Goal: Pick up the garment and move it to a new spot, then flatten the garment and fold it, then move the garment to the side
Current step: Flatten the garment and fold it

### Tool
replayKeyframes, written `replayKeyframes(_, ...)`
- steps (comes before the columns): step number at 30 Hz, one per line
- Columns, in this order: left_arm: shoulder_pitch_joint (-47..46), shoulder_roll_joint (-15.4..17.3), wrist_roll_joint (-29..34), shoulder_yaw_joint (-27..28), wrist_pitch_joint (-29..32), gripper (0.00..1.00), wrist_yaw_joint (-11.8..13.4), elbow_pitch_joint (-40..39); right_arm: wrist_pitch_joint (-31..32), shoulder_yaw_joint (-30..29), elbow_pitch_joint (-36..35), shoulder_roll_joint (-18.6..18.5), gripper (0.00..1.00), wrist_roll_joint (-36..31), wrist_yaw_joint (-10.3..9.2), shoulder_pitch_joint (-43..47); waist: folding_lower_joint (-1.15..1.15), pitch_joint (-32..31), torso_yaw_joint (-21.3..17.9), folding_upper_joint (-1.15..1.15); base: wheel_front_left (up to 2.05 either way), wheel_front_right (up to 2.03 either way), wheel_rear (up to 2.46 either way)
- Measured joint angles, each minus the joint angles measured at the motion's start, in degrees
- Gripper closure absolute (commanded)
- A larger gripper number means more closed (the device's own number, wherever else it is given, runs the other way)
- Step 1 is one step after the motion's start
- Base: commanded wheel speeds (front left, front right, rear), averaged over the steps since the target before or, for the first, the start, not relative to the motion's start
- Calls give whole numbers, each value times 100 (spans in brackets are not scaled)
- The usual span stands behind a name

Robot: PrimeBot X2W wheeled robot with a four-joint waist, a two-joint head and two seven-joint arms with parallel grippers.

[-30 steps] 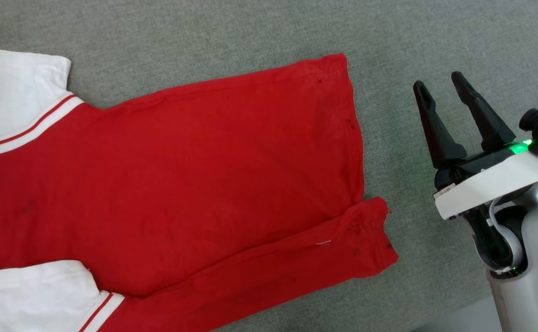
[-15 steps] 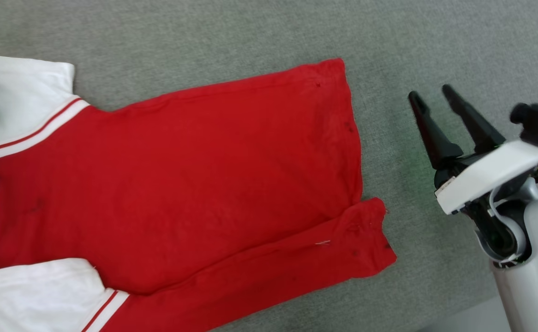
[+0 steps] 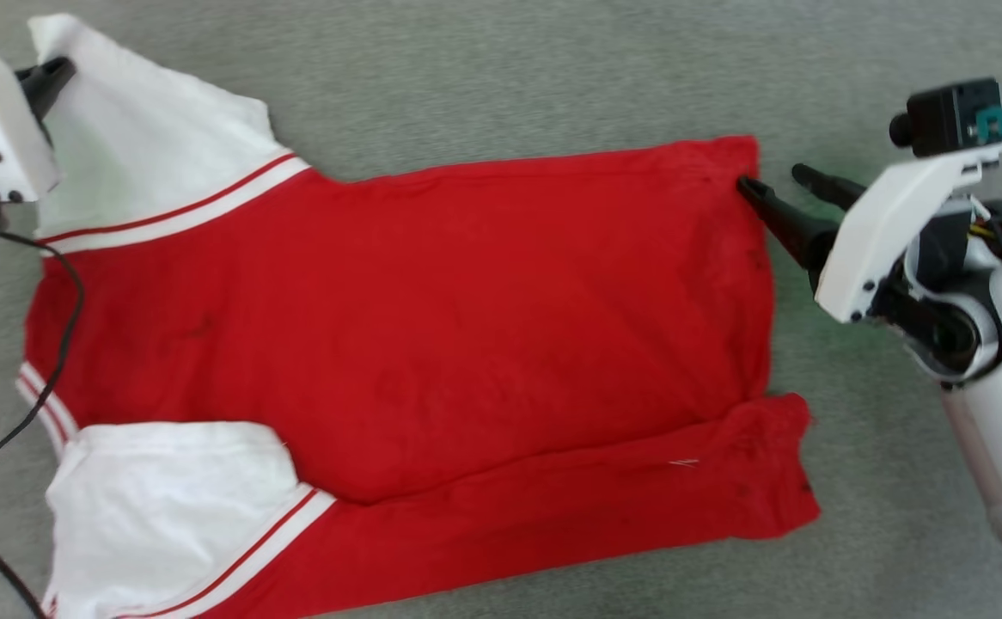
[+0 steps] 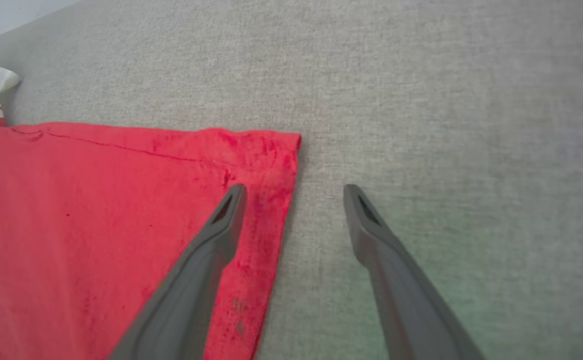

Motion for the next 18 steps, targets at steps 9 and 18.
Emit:
replayKeyframes(9,-128,-233,147,-272,-144,100,-190,-200,799,519,854,-123,0,268,0,-796,-1,60,440,0,0,0,0)
replayKeyframes(18,-102,-303,160,-341,-298,100,-249,-121,1359,794,1079,-254,100,608,0,-1028,-1,-7,565,0,0,0,0)
